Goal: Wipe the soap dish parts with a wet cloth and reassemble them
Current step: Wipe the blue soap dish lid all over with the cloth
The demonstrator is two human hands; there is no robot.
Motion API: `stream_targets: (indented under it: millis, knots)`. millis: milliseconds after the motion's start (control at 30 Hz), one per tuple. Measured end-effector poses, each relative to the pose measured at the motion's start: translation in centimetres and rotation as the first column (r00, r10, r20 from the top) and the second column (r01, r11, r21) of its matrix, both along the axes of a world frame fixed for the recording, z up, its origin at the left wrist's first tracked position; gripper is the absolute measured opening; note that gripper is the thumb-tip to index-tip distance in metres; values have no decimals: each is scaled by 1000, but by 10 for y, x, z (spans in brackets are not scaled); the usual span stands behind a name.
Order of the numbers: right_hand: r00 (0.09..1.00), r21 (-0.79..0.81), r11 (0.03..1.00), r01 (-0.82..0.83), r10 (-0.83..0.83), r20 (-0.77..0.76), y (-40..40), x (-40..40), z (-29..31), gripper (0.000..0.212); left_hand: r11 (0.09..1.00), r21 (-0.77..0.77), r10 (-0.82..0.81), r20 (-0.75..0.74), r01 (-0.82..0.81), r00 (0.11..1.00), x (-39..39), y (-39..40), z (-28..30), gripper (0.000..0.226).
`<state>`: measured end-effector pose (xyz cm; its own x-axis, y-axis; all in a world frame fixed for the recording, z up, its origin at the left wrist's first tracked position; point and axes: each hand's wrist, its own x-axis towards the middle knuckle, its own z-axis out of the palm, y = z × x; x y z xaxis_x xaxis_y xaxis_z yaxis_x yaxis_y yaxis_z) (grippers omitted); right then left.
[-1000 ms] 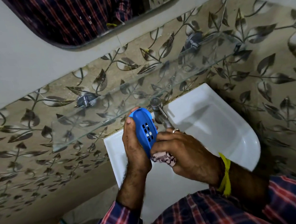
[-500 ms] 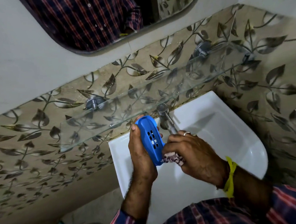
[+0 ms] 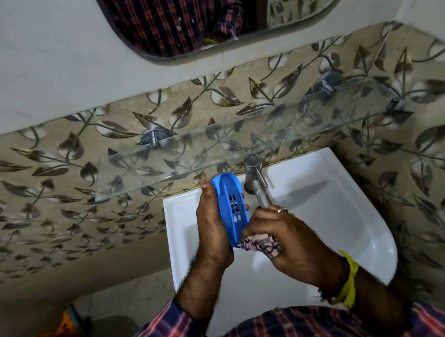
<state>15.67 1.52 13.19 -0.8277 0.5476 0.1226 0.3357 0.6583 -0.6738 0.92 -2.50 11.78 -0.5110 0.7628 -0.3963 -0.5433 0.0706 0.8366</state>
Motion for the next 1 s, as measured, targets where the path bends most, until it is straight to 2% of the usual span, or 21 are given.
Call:
stream_targets:
  millis: [167,267,333,400,467,500,567,600,667,767,833,900,1000]
  knots:
    - [994,71,997,25,-32,101,9,6,-4,36,1000,0,-17,39,17,999,6,-2,-1,101]
    - [982,139,974,179,-185,31,2,0,-8,28,999,-48,5,133,2,991,3,-9,-6,108]
    - [947,51,946,321,-319,-39,4,-3,-12,25,997,-63,54,106,-48,993,-1,-12,-10,93]
    - [924,-165,926,339,-361,-124,12,-1,-8,17,993,-87,79,-24,-81,997,-2,-16,-11,73]
    - [957,-326,925,194,-251,-144,16,2,4,14,989,-128,59,-127,-75,990,2,-19,-7,64]
    - [982,-341,935,97,-146,-123,14,1,10,13,986,-150,45,-144,-67,988,5,-20,-5,65]
    - [997,-271,962,-23,3,-71,3,-6,14,13,987,-154,18,-139,-39,990,10,-19,-3,65]
    - [998,-204,979,-17,3,-67,-1,-11,12,16,991,-134,10,-134,-28,991,13,-19,0,63]
    - [981,-131,986,102,-122,-150,-2,-20,6,24,996,-93,-29,-172,13,985,17,-20,5,61]
    - [879,-227,922,313,-372,-299,9,-21,8,21,989,-81,-144,-251,127,957,23,-25,4,56]
    - [818,-361,866,344,-466,-338,15,-14,12,18,989,-87,-138,-203,122,969,22,-26,5,51]
    - [767,-479,807,346,-537,-351,16,-3,11,18,992,-103,-83,-134,69,988,15,-28,4,57]
    - [721,-614,708,349,-621,-306,10,8,3,16,984,-167,-75,-122,54,990,8,-38,-2,63]
